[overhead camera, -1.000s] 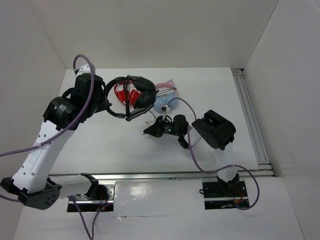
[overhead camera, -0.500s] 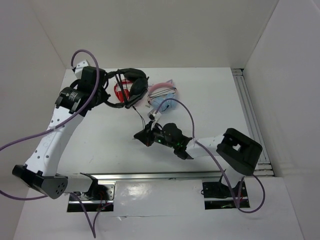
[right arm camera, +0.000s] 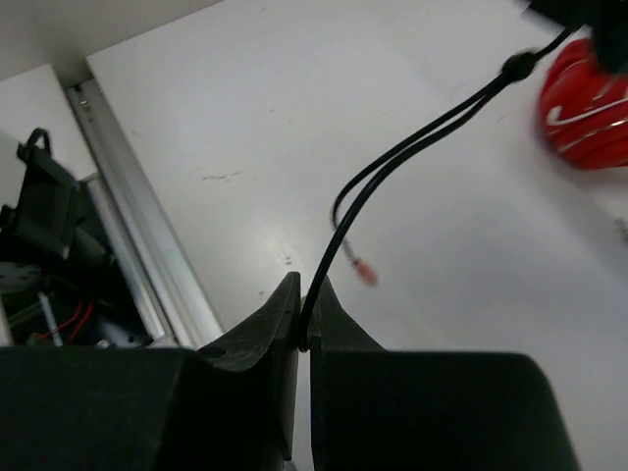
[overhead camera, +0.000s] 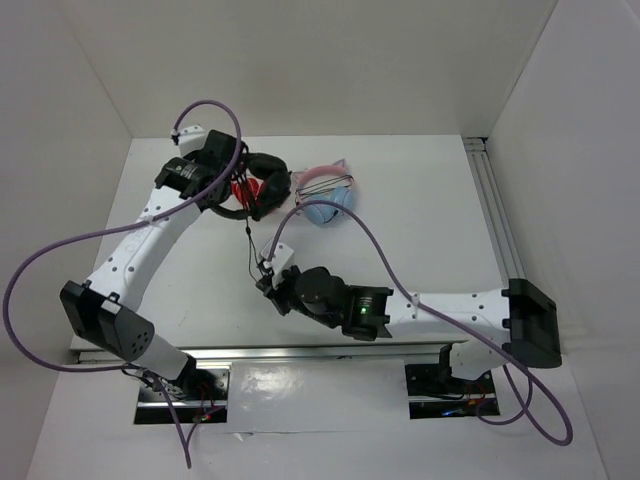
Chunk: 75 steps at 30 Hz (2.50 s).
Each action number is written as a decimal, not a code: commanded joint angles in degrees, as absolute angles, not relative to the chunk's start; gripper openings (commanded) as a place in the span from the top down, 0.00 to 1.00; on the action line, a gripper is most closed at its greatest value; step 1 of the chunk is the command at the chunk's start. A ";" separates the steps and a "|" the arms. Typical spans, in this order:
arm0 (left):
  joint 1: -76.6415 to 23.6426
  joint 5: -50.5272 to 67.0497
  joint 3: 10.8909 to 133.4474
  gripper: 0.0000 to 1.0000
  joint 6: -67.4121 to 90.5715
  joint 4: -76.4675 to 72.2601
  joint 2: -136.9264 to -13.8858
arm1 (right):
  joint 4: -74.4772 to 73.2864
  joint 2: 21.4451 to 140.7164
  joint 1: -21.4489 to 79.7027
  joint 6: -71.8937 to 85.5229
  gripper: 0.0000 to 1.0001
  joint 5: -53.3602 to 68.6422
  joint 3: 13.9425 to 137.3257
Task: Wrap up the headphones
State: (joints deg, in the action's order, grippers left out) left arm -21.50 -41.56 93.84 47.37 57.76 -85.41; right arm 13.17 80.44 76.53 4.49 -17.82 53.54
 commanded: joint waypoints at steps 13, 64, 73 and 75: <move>-33.92 -42.19 85.44 1.00 32.18 59.59 -82.54 | -4.66 76.55 75.85 -15.37 1.00 -42.88 68.81; -39.47 -3.85 80.77 1.00 17.66 59.49 -96.94 | -4.04 81.91 32.52 -14.85 0.29 -8.17 63.11; -38.94 -18.45 84.37 1.00 22.58 65.47 -97.56 | -3.52 81.39 30.94 -12.22 0.28 -7.38 63.11; -38.33 -20.21 85.95 1.00 23.73 66.09 -96.86 | -2.47 80.78 30.94 -9.77 0.28 -8.52 63.11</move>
